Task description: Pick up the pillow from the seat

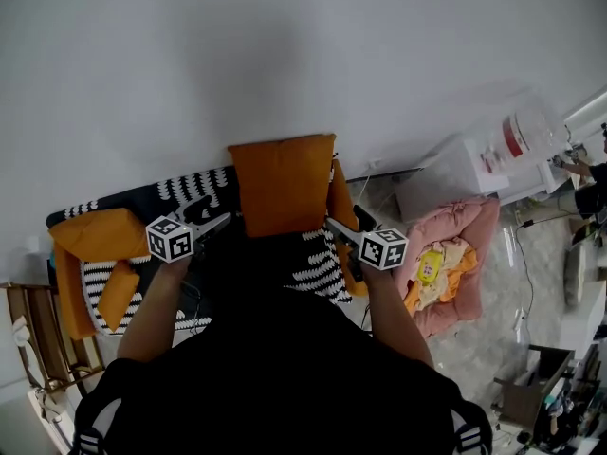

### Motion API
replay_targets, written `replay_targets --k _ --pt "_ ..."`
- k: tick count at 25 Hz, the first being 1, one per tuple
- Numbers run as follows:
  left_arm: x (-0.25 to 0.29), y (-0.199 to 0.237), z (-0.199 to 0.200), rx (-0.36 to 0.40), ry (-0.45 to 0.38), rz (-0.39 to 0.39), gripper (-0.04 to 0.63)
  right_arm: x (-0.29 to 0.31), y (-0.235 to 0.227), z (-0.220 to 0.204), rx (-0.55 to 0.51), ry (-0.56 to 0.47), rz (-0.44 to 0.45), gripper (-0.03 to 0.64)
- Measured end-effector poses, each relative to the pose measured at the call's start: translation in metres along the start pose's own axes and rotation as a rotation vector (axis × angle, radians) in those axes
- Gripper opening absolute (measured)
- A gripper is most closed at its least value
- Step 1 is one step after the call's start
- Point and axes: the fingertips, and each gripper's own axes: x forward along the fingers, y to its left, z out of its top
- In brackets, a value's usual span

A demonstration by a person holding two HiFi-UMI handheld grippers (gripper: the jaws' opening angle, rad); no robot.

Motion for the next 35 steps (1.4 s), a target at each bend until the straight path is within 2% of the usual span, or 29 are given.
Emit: replay_targets --k 4,20,26,32,35 --pt "0.008 -0.008 -0.003 0.011 0.011 0.015 0.357 0.001 -0.012 0.001 0.007 0.010 0.023 0.431" --pt "0.035 -0.009 -0.001 -0.048 -0.013 0.123 0.357 0.015 -0.065 0.016 0.011 0.075 0.091 0.431" --pt "0.042 -0.003 -0.006 -0.073 -0.004 0.137 0.357 0.027 -0.073 0.023 0.011 0.085 0.108 0.431" --pt "0.049 0.000 -0.006 -0.054 0.017 0.142 0.357 0.041 -0.075 0.024 0.032 0.100 0.132 0.431" --pt "0.053 0.005 -0.011 -0.067 0.026 0.139 0.357 0.048 -0.075 0.025 0.021 0.108 0.132 0.431"
